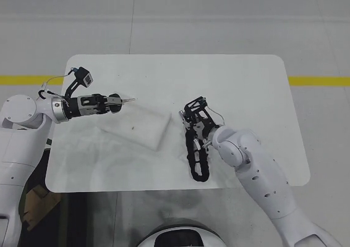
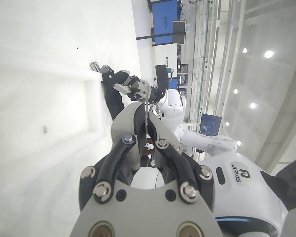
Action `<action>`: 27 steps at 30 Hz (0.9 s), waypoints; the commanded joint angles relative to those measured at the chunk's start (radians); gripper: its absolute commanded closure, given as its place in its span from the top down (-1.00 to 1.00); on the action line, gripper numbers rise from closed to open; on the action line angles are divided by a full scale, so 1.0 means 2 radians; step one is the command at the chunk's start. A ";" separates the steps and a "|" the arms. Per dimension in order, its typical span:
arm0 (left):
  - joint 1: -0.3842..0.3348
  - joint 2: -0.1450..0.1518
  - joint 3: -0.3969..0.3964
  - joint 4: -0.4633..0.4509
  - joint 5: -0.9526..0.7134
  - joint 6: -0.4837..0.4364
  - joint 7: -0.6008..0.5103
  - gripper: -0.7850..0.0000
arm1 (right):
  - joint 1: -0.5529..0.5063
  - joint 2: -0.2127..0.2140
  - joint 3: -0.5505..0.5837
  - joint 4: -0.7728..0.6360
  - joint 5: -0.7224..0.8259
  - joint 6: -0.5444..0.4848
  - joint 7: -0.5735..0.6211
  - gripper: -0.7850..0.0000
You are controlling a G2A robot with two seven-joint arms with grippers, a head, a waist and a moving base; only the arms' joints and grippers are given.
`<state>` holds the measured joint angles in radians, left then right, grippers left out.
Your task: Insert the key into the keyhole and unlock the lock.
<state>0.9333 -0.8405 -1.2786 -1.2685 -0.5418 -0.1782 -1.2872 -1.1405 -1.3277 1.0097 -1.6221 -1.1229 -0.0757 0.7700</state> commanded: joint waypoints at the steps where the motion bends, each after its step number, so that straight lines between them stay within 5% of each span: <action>1: 0.000 0.000 0.000 0.000 0.000 0.000 0.000 -1.00 | 0.002 -0.003 -0.003 0.004 -0.013 -0.002 0.001 -0.18; 4: 0.000 0.000 0.000 0.000 0.000 0.000 0.000 -1.00 | 0.001 -0.008 -0.008 0.011 -0.035 -0.010 0.003 -0.12; 7: 0.000 0.000 0.000 0.000 0.000 0.000 0.000 -1.00 | -0.004 -0.012 -0.006 0.005 -0.052 -0.013 -0.007 -0.37; 11: 0.000 0.000 0.000 0.000 0.000 0.000 0.000 -1.00 | -0.012 -0.018 -0.008 0.005 -0.107 0.002 -0.020 -0.32; 13: 0.000 0.000 0.000 0.000 0.000 0.000 0.000 -1.00 | -0.015 -0.021 -0.006 0.005 -0.114 0.005 -0.026 -1.00; 27: 0.000 0.000 0.000 0.000 0.000 0.000 0.000 -1.00 | -0.056 -0.024 0.086 -0.053 -0.116 -0.022 -0.018 -1.00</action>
<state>0.9333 -0.8405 -1.2786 -1.2685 -0.5418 -0.1782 -1.2872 -1.2399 -1.3771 1.1686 -1.7129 -1.3450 -0.1121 0.7338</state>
